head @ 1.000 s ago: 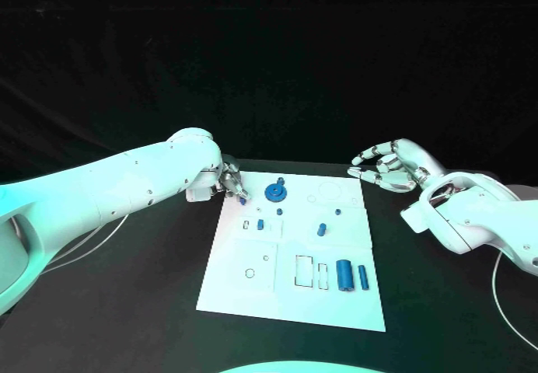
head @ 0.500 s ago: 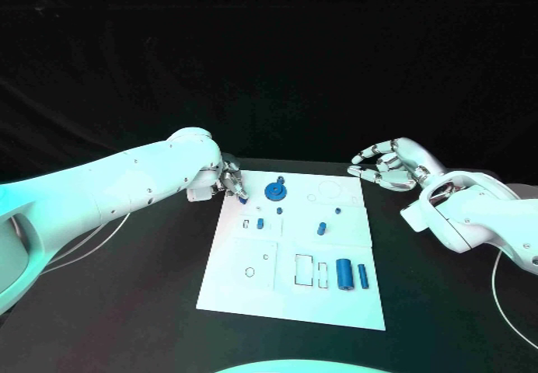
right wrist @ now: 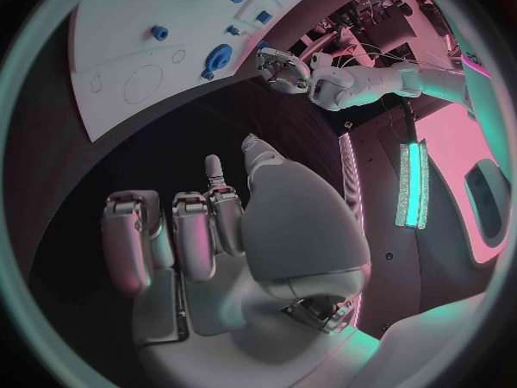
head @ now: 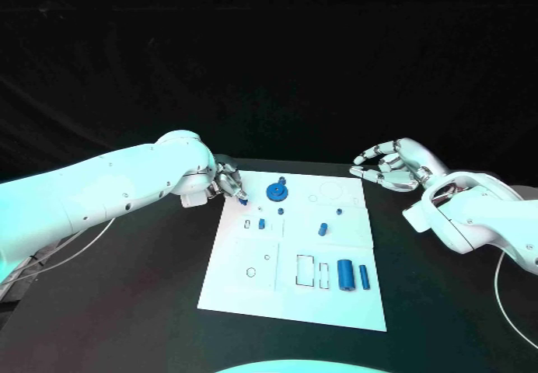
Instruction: Assemble the parts on the task board
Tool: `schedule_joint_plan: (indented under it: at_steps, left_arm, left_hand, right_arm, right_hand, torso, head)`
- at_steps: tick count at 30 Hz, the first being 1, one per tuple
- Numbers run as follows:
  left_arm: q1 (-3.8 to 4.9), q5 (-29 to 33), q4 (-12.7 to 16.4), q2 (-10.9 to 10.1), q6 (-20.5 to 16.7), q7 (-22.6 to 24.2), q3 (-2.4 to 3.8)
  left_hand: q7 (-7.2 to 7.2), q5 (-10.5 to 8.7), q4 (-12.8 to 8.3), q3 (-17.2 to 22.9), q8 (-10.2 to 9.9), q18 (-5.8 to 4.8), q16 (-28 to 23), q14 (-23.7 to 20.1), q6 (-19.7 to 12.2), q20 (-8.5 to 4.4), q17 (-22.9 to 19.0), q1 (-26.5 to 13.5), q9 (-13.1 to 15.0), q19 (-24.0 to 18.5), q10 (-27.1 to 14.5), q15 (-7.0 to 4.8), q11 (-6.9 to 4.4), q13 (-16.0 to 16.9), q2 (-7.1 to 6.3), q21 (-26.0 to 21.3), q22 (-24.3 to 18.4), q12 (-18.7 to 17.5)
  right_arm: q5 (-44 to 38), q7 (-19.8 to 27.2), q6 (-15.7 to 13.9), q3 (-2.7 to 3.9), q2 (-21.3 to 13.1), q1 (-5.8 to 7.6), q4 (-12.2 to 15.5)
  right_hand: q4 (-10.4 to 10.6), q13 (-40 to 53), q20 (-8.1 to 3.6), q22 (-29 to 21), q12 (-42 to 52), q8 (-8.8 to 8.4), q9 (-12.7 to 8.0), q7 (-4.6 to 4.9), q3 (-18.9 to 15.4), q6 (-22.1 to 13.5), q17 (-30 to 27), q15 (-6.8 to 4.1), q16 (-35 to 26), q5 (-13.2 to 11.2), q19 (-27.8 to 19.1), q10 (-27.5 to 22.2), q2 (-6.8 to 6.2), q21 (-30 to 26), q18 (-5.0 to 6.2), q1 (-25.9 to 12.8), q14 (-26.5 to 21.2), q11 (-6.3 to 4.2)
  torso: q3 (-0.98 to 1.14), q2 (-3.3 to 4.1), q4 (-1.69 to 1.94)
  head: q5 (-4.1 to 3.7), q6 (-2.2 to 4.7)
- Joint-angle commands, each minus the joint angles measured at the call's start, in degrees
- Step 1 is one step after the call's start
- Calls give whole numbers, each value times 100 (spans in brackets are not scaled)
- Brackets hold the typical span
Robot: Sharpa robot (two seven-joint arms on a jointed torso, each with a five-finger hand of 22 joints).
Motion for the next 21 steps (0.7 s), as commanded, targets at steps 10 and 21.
schedule_joint_plan:
  at_steps: [10,21]
  left_arm:
    - [-43,105,825,-436,-608,20,1]
    - [-228,-396,1024,-440,-611,-11,-45]
  left_hand:
    - [-137,63,-895,1111,179,-47,22,560,162,-38,1387,-311,721,72,175,-96,-60,185,-111,73,113,158]
    - [-170,61,-908,1184,250,-53,32,564,196,-51,1400,-408,774,86,233,-118,-88,241,-139,91,146,206]
  right_arm:
    - [-20,31,84,0,-3,-13,-9]
    - [-15,35,90,0,-4,-23,-8]
  right_hand:
    - [-5,687,-32,1210,0,19,-2,-24,-14,-18,694,-38,-20,34,312,15,4,-30,82,-49,417,-26]
    - [-3,682,-34,1209,-6,24,-1,-25,-17,-18,689,-39,-22,43,311,11,4,-33,82,-54,416,-27]
  torso:
    - [2,-22,27]
    - [6,-10,19]
  head:
    - [30,-37]
    - [36,-62]
